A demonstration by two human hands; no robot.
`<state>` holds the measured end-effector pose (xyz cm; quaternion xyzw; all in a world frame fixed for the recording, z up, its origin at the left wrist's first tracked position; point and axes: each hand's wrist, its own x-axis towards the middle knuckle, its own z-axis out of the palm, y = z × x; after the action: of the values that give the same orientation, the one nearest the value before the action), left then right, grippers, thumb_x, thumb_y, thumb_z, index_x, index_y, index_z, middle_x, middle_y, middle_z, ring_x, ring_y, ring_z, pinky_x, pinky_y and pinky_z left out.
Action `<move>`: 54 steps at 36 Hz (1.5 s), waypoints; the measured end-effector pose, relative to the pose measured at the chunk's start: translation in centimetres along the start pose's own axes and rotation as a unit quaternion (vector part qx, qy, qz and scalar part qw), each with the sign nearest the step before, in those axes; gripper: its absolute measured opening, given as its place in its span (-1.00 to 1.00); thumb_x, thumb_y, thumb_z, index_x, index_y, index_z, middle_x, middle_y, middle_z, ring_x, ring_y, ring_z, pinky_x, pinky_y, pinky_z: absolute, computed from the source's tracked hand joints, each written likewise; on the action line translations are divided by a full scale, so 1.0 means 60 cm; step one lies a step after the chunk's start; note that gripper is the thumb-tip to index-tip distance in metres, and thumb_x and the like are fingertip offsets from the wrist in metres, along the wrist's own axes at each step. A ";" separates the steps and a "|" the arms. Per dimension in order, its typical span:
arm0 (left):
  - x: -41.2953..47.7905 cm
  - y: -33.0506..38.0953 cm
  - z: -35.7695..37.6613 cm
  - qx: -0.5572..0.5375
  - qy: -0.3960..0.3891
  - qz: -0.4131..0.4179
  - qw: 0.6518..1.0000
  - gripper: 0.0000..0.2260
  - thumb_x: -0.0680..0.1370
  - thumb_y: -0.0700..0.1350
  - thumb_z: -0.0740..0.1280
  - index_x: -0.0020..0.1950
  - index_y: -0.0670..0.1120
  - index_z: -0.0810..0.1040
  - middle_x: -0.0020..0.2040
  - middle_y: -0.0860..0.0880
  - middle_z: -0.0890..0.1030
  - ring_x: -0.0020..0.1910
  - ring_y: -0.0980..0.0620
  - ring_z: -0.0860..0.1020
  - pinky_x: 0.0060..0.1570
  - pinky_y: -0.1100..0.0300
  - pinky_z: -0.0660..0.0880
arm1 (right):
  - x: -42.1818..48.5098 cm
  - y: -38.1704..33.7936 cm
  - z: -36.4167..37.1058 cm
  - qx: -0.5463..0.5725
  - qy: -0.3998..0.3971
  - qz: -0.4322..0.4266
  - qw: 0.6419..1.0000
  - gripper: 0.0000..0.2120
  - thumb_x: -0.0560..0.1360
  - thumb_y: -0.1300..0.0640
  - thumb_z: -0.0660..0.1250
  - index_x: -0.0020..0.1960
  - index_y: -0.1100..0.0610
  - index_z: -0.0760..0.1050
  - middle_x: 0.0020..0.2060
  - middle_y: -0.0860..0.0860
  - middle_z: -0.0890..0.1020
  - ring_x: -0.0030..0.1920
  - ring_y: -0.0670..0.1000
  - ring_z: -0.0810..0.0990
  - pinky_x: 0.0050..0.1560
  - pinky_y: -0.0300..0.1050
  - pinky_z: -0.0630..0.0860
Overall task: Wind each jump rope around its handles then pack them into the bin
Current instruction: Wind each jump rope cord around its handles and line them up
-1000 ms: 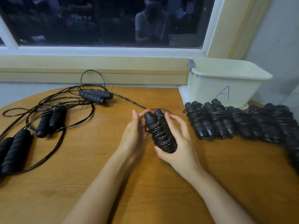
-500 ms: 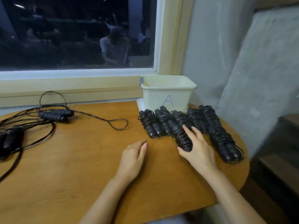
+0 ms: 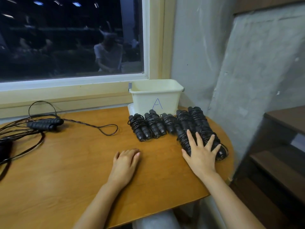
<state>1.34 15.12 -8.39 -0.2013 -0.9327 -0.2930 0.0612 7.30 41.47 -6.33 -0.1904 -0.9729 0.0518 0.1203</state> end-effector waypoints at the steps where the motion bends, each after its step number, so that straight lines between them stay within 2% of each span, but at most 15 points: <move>1: 0.000 0.001 0.000 0.000 -0.001 -0.001 1.000 -0.66 0.68 0.08 0.07 0.34 0.04 0.51 0.30 0.11 0.54 0.35 0.13 0.40 0.49 0.01 0.05 | 0.001 0.001 0.000 0.000 0.000 0.005 1.000 -0.26 0.59 -0.30 0.10 0.61 -0.14 -0.22 0.61 0.06 0.07 0.52 0.46 -0.18 0.40 0.54 -0.08; 9: 0.000 0.005 -0.003 0.006 -0.011 -0.004 1.000 -0.67 0.68 0.07 0.09 0.33 0.03 0.52 0.31 0.11 0.54 0.35 0.13 0.40 0.48 -0.01 0.06 | 0.002 0.002 -0.008 -0.019 -0.002 -0.002 1.000 -0.19 0.55 -0.42 0.02 0.60 -0.12 -0.29 0.61 0.09 -0.03 0.54 0.42 -0.15 0.45 0.46 -0.12; 15: -0.005 0.016 -0.009 0.008 -0.027 -0.008 1.000 -0.68 0.69 0.07 0.08 0.35 0.05 0.50 0.34 0.11 0.51 0.37 0.13 0.36 0.50 -0.02 0.03 | -0.004 -0.028 -0.033 0.001 0.022 -0.049 0.999 -0.23 0.57 -0.35 0.05 0.62 -0.09 -0.19 0.61 0.08 0.04 0.58 0.29 -0.09 0.49 0.38 -0.13; 19: -0.008 0.011 -0.024 0.041 -0.044 -0.021 0.998 -0.64 0.69 0.12 0.04 0.41 0.09 0.43 0.43 0.11 0.41 0.45 0.08 0.27 0.52 -0.04 0.01 | -0.009 -0.071 -0.045 0.030 0.011 -0.109 0.994 -0.33 0.63 -0.26 0.04 0.62 -0.09 -0.13 0.60 -0.01 0.10 0.60 0.15 -0.03 0.53 0.26 -0.12; 22: -0.018 -0.006 -0.046 0.052 -0.045 -0.038 0.997 -0.64 0.69 0.12 0.03 0.43 0.10 0.41 0.44 0.11 0.39 0.45 0.07 0.26 0.52 -0.05 0.00 | -0.011 -0.114 -0.040 0.075 -0.003 -0.163 0.984 -0.40 0.65 -0.20 0.06 0.61 -0.10 -0.05 0.58 -0.07 0.17 0.58 0.05 0.04 0.56 0.09 -0.04; 26: -0.039 -0.048 -0.094 0.064 -0.030 -0.075 0.995 -0.62 0.69 0.12 0.03 0.45 0.08 0.39 0.45 0.11 0.38 0.46 0.07 0.24 0.51 -0.05 -0.04 | -0.014 -0.196 -0.024 0.132 -0.034 -0.245 0.960 -0.46 0.66 -0.11 0.13 0.59 -0.11 0.09 0.51 -0.15 0.28 0.52 -0.08 0.17 0.50 -0.14 0.15; 29: -0.053 -0.100 -0.133 0.075 -0.006 -0.113 0.991 -0.62 0.69 0.13 0.03 0.46 0.09 0.39 0.48 0.10 0.36 0.48 0.07 0.23 0.51 -0.03 -0.04 | -0.015 -0.273 -0.007 0.151 -0.056 -0.300 0.940 -0.49 0.66 -0.07 0.15 0.58 -0.09 0.15 0.47 -0.17 0.34 0.47 -0.14 0.21 0.43 -0.21 0.19; 38: -0.047 -0.257 -0.239 0.103 0.035 -0.191 0.975 -0.60 0.68 0.15 0.03 0.46 0.09 0.38 0.49 0.07 0.36 0.47 0.02 0.26 0.49 -0.08 0.08 | 0.024 -0.505 0.042 0.178 -0.088 -0.393 0.898 -0.53 0.65 -0.02 0.18 0.55 -0.08 0.25 0.45 -0.16 0.38 0.44 -0.10 0.27 0.37 -0.12 0.35; 44: 0.010 -0.341 -0.306 0.133 0.070 -0.222 0.963 -0.62 0.67 0.14 0.07 0.47 0.10 0.36 0.50 0.04 0.35 0.50 -0.03 0.23 0.51 -0.13 0.07 | 0.086 -0.662 0.053 0.176 -0.101 -0.408 0.890 -0.50 0.65 -0.01 0.19 0.57 -0.08 0.19 0.54 -0.08 0.25 0.49 0.02 0.22 0.37 -0.03 0.35; 48: 0.067 -0.393 -0.336 0.157 0.076 -0.237 0.956 -0.53 0.65 0.10 0.17 0.55 0.05 0.24 0.57 -0.03 0.23 0.53 -0.10 0.21 0.49 -0.11 0.16 | 0.134 -0.751 0.066 0.160 -0.101 -0.402 0.896 -0.45 0.66 0.05 0.19 0.60 -0.05 0.10 0.58 0.00 0.13 0.49 0.10 0.22 0.27 -0.02 0.43; 51: 0.113 -0.422 -0.344 0.168 0.067 -0.244 0.953 -0.39 0.60 0.03 0.29 0.60 0.09 0.10 0.61 -0.09 0.09 0.48 -0.15 0.29 0.42 -0.10 0.32 | 0.170 -0.796 0.083 0.150 -0.106 -0.382 0.906 -0.38 0.66 0.10 0.20 0.62 -0.06 -0.01 0.60 0.05 0.05 0.50 0.14 0.21 0.24 -0.02 0.45; 54: 0.149 -0.446 -0.342 0.218 0.035 -0.250 0.943 -0.31 0.58 0.09 0.33 0.60 0.13 0.03 0.61 -0.10 0.04 0.50 -0.20 0.24 0.44 -0.10 0.26 | 0.196 -0.823 0.107 0.160 -0.124 -0.375 0.905 -0.36 0.65 0.12 0.23 0.62 -0.08 -0.01 0.60 0.07 0.07 0.50 0.16 0.23 0.28 0.01 0.43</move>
<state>-17.88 -13.59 -3.44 0.0669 -0.9913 -0.0954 0.0606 -22.56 0.10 -2.76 0.2184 -0.9583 0.1804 0.0382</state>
